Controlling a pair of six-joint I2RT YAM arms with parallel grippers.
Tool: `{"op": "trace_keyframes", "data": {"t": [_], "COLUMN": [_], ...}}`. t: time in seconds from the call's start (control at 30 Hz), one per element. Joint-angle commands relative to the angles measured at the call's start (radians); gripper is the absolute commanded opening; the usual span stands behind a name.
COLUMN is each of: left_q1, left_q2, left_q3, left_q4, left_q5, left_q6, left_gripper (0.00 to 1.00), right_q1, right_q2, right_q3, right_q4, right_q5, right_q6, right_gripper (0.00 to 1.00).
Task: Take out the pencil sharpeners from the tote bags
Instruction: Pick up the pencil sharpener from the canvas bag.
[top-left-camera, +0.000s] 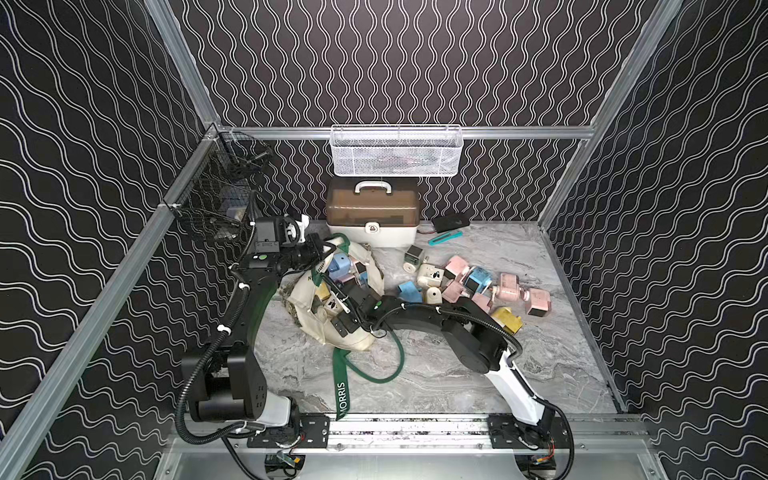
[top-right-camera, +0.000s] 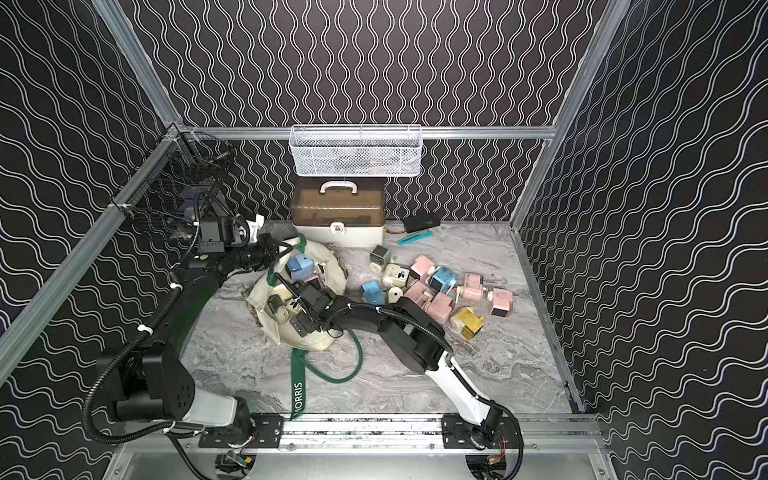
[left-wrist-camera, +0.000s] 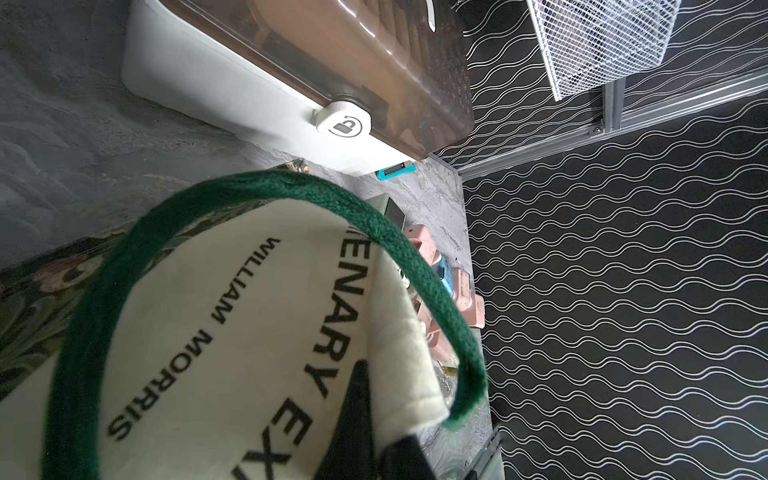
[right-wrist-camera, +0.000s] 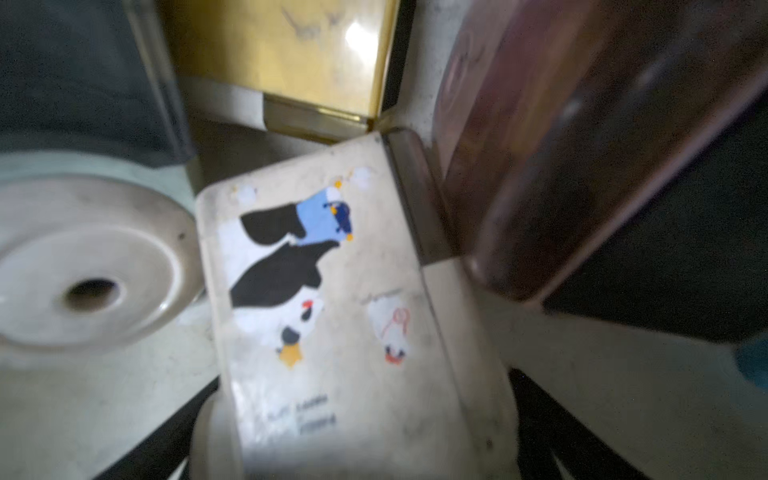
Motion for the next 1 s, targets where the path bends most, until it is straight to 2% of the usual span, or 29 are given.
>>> {"op": "trace_keyframes", "data": {"t": [0.0,0.2,0.3,0.63,0.97], "left_q1": [0.004,0.003,0.003,0.003,0.003], "left_q2": [-0.007,-0.004,-0.005,-0.004,-0.003], "left_q3": [0.008,0.01,0.01,0.009,0.008], "left_q4": [0.038,0.038,0.038,0.041,0.04], "left_q5": [0.01,0.008,0.01,0.011,0.01], "left_q6": [-0.004,-0.003,-0.005,-0.007,-0.008], "left_gripper": [0.0,0.0,0.0,0.0,0.0], "right_q1": [-0.005,-0.005,-0.004,-0.004,-0.002], "right_q2": [0.038,0.062,0.065,-0.032,-0.181], "right_q3": [0.027,0.061,0.072,-0.065,-0.206], "right_q4": [-0.039,-0.024,-0.018,0.122,0.165], "right_q5": [-0.033,-0.089,-0.092,-0.114,-0.139], "right_q6": [-0.032,-0.082,-0.077,-0.048,0.012], "right_gripper": [1.0,0.99,0.95,0.8,0.75]}}
